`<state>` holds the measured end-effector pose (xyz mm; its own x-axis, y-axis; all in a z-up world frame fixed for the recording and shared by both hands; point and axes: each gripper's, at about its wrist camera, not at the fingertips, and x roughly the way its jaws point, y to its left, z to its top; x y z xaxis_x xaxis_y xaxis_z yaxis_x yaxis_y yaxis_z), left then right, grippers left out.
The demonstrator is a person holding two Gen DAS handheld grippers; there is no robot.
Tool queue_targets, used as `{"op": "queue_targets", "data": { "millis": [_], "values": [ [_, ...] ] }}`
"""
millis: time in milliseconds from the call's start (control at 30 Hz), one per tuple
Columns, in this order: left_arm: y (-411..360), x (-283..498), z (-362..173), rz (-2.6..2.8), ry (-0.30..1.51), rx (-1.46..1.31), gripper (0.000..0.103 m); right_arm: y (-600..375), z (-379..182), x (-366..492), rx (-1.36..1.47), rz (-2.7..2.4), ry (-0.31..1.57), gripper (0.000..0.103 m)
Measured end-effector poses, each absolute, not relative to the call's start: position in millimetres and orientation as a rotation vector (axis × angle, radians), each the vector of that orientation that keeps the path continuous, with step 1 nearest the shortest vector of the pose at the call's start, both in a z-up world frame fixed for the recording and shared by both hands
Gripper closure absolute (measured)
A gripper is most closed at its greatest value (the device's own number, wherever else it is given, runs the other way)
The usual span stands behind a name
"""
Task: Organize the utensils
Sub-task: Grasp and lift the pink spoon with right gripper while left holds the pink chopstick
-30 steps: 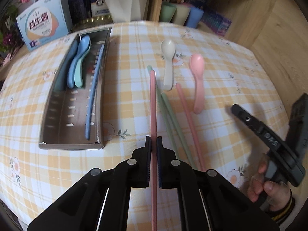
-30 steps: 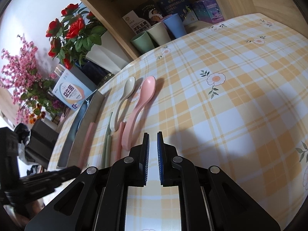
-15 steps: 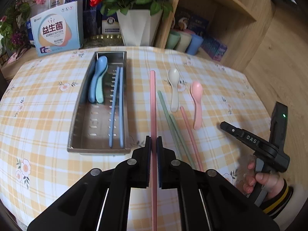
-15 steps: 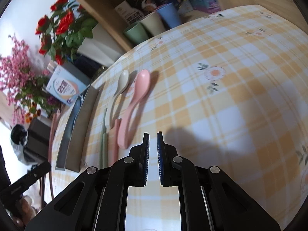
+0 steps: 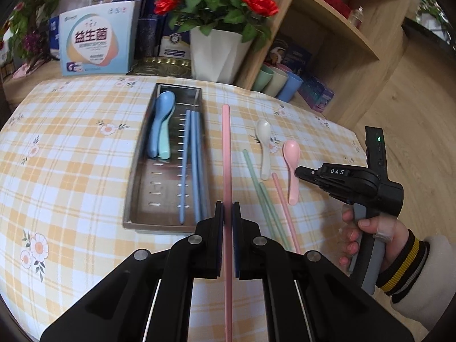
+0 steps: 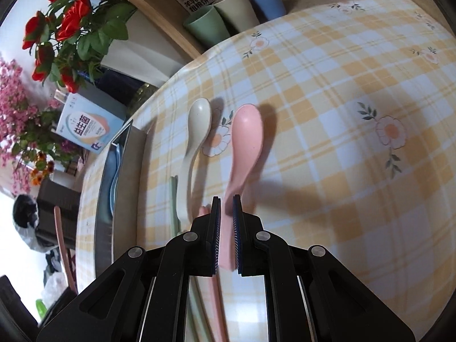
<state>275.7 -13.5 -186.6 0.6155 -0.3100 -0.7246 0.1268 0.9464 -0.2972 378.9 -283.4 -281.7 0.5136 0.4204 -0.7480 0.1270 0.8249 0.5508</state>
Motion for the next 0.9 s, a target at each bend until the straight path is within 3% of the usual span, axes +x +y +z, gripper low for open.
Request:
{"op": "queue_targets", "data": {
  "millis": [100,267,400,500,900],
  "values": [
    [-6.9,275.3,-188.7,-0.249,0.882,-0.247,0.097,-280.1,-289.4,386.2,0.653,0.186,1.07,0.083],
    [-4.1,272.9,-187.0,-0.248,0.874,-0.259,0.097,-282.7,-297.9,391.4,0.731,0.153,1.086,0.082],
    [-2.8,273.1,-186.2,-0.242,0.873,-0.26,0.097,-280.7,-295.8,392.9,0.74,0.146,1.074,0.086],
    [-1.9,272.8,-186.6,-0.238,0.878,-0.262,0.097,-279.5,-291.7,391.4,0.739,0.156,1.059,0.097],
    [-2.9,271.0,-188.5,-0.228,0.899,-0.265,0.097,-269.9,-287.3,382.5,0.653,0.166,1.059,0.095]
  ]
}}
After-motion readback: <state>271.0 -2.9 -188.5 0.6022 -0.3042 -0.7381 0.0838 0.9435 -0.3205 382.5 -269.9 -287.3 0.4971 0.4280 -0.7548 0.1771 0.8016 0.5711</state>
